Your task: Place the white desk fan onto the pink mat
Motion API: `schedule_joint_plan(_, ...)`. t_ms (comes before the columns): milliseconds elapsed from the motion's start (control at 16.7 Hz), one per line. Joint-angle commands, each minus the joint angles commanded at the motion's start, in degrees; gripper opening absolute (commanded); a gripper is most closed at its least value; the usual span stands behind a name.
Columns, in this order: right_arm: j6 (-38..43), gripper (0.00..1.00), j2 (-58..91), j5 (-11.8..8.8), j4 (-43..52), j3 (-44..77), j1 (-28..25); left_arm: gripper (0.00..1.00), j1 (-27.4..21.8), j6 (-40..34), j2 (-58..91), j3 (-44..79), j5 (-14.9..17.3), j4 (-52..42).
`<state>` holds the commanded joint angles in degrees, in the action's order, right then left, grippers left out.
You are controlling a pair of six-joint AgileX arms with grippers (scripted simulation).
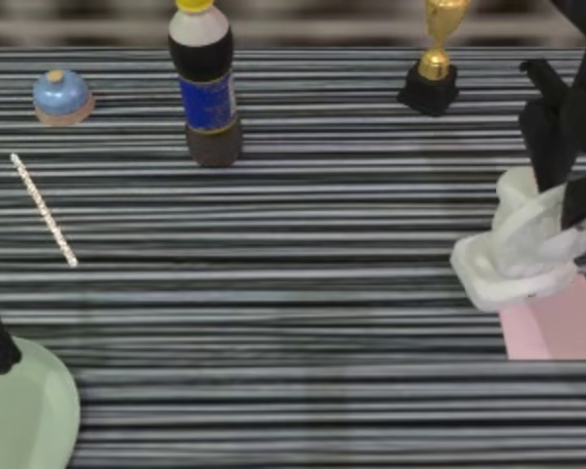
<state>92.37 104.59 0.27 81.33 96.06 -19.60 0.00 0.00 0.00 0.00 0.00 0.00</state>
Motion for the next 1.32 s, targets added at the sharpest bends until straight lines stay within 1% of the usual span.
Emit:
schedule_joint_plan(180, 8.17, 0.00, -4.85, 0.02, -1.51, -6.56, 4.24, 1.00, 0.00, 0.00, 0.00, 0.00, 0.00, 0.00)
schedule_joint_plan(300, 10.62, 0.00, -6.63, 0.03, -2.10, -8.88, 5.76, 1.00, 0.00, 0.00, 0.00, 0.00, 0.00, 0.00)
schedule_joint_plan(660, 10.82, 0.00, -6.65, 0.03, -2.30, -9.23, 5.64, 1.00, 0.00, 0.00, 0.00, 0.00, 0.00, 0.00)
schedule_joint_plan(960, 10.78, 0.00, -6.16, 0.03, -9.35, -15.52, 6.03, 1.00, 0.00, 0.00, 0.00, 0.00, 0.00, 0.00)
schedule_joint_plan(1200, 10.81, 0.00, -6.03, 0.04, -9.95, -16.10, 6.05, 1.00, 0.00, 0.00, 0.00, 0.00, 0.00, 0.00)
schedule_joint_plan(1320, 10.81, 0.15, -6.03, 0.04, -9.95, -16.10, 6.05, 1.00, 0.00, 0.00, 0.00, 0.00, 0.00, 0.00)
